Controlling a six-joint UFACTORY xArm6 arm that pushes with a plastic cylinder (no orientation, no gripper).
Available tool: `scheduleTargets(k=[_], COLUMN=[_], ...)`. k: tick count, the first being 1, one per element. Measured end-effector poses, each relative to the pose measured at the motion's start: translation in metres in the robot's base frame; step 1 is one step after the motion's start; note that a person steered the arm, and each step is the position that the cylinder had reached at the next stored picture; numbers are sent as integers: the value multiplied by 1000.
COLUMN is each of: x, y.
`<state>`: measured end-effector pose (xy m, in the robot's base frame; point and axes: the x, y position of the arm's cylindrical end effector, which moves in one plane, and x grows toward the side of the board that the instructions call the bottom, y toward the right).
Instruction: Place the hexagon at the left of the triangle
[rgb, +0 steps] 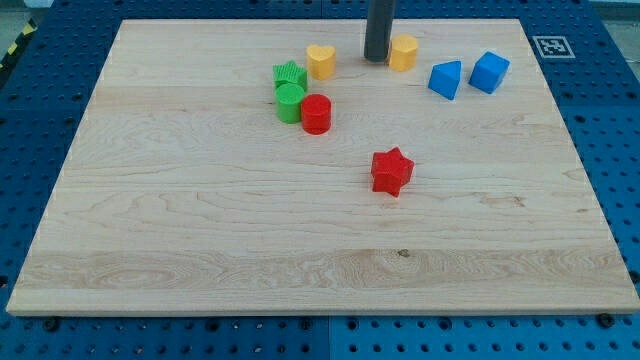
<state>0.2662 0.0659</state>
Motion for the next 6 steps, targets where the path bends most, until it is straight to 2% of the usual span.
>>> scheduleTargets(k=[1,2,4,6], x=[-37,-37,28,-5], y=[-4,34,43,-29])
